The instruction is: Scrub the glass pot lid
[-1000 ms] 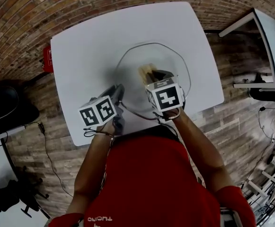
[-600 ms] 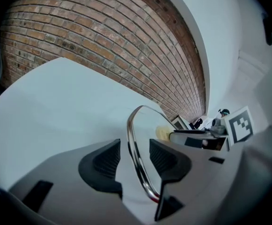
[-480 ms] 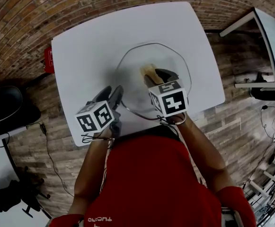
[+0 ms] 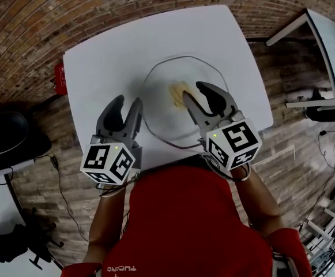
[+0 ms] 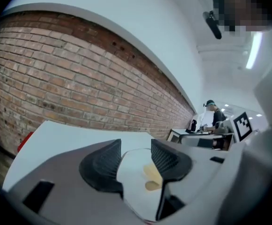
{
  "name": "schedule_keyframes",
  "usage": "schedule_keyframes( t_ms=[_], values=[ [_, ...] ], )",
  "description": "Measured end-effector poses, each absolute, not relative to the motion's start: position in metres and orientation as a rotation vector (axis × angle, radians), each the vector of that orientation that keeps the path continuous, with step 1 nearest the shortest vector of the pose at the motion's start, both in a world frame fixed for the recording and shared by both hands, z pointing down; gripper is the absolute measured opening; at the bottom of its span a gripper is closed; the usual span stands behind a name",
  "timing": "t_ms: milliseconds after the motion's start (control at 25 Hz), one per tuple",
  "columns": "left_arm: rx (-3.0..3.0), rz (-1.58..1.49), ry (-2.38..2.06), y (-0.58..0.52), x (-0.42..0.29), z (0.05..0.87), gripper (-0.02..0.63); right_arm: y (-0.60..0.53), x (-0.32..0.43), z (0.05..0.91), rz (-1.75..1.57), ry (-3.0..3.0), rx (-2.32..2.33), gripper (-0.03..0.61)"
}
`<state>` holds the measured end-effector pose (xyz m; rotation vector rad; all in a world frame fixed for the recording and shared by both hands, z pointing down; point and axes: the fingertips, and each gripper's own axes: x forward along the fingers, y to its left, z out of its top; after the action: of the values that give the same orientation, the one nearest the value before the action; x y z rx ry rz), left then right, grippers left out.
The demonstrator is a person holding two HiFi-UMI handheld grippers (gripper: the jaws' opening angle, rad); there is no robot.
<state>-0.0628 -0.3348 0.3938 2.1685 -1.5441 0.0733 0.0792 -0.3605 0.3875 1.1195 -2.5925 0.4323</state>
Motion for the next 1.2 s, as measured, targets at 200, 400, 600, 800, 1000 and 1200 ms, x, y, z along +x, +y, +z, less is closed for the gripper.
schedule_keyframes(
  t_ms=[200,400,600,800,1000,1200],
  values=[
    [2.358,-0.002,-1.519,-0.334,-0.034,0.353,0.173,-0.35,0.079,0.355,0.299,-2.738,1.123,0.141],
    [2.483,-0.028,-1.499,-0.334,-0.013,0.326,0.084,-0.342,0.076,0.336,0.232,-2.814,1.122,0.074],
    [2.562,-0.034,-1.469,-0.332,0.007,0.312,0.036,-0.332,0.069,0.318,0.162,-2.9,1.079,0.051],
    [2.603,-0.023,-1.436,-0.331,0.022,0.307,0.021,-0.329,0.065,0.308,0.111,-2.94,1.056,0.035],
    [2.631,-0.016,-1.408,-0.327,0.031,0.303,0.017,-0.327,0.062,0.307,0.112,-2.947,1.046,0.029],
    [2.635,-0.013,-1.403,-0.326,0.036,0.304,0.017,-0.328,0.058,0.301,0.142,-2.967,1.062,0.029]
  ],
)
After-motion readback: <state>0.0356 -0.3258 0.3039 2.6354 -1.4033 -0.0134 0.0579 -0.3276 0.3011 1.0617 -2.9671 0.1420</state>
